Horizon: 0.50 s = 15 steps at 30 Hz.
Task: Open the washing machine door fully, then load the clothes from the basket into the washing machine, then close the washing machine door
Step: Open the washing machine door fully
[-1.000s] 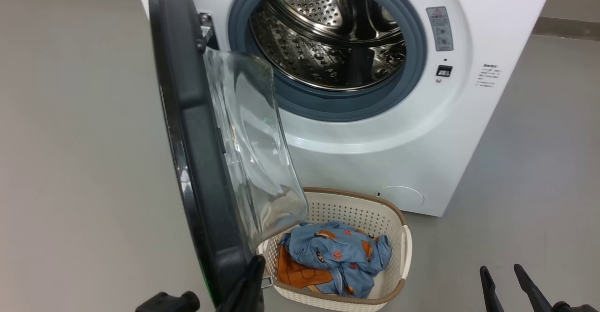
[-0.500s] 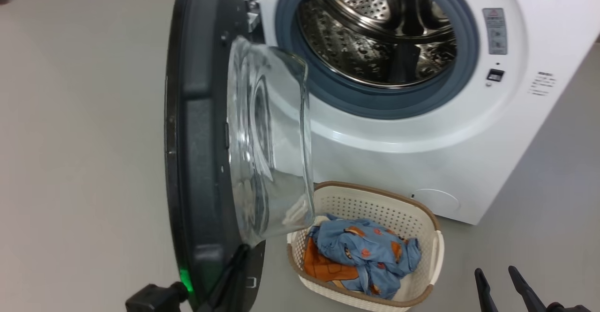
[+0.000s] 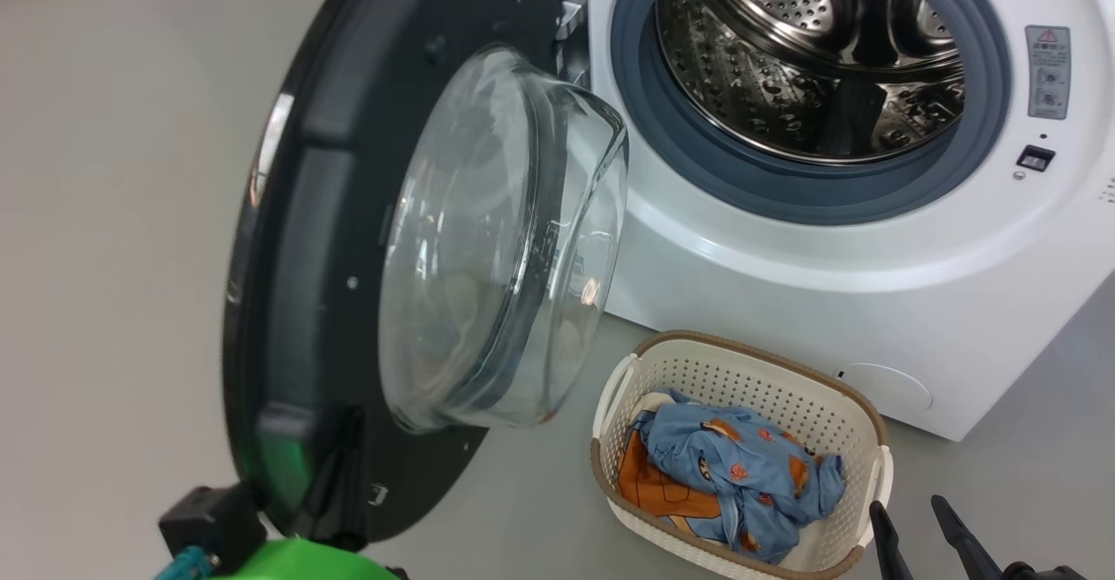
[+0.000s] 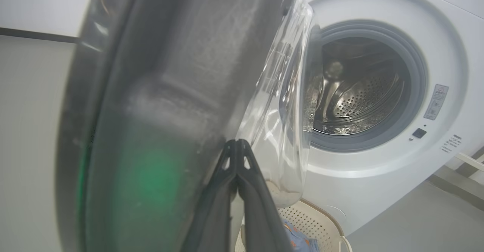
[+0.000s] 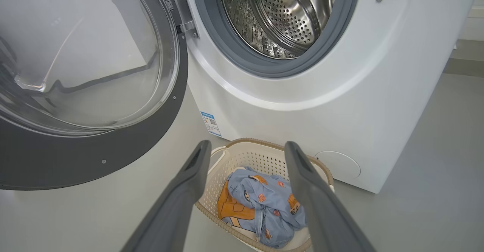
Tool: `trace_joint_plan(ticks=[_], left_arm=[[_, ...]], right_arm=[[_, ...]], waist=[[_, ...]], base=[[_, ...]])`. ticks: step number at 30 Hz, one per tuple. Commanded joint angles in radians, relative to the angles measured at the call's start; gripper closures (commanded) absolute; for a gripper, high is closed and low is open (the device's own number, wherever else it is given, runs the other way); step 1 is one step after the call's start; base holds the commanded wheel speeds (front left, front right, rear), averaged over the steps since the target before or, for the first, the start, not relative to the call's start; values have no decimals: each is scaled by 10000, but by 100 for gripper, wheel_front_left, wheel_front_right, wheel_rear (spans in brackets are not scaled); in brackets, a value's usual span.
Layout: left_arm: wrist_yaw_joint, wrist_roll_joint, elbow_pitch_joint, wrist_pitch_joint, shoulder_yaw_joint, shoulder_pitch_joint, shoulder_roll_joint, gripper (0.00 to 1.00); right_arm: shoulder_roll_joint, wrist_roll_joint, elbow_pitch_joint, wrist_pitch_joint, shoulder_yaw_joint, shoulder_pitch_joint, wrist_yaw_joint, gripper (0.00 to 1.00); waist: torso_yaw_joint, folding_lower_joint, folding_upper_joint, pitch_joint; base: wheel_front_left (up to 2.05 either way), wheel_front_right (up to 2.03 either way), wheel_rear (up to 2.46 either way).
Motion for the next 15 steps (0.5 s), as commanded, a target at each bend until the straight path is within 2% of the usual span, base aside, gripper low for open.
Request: trace_joint_plan(ticks=[1, 9, 15], left_arm=[[175, -96, 147, -237, 701, -621, 91, 100], [267, -531, 1821, -1416, 1770, -1518, 96, 100], [188, -584, 3472, -2016, 2456, -2318, 569, 100]], right_arm=[[-183, -53, -190, -120, 299, -331, 27, 0], [-278, -30, -145, -120, 393, -348, 27, 0], [-267, 12, -39, -120, 581, -390, 27, 0]], waist=[[119, 0, -1, 93], [126, 0, -1, 186], [-26, 0, -1, 105]], base=[[0, 0, 0], [0, 0, 0], [0, 0, 0]])
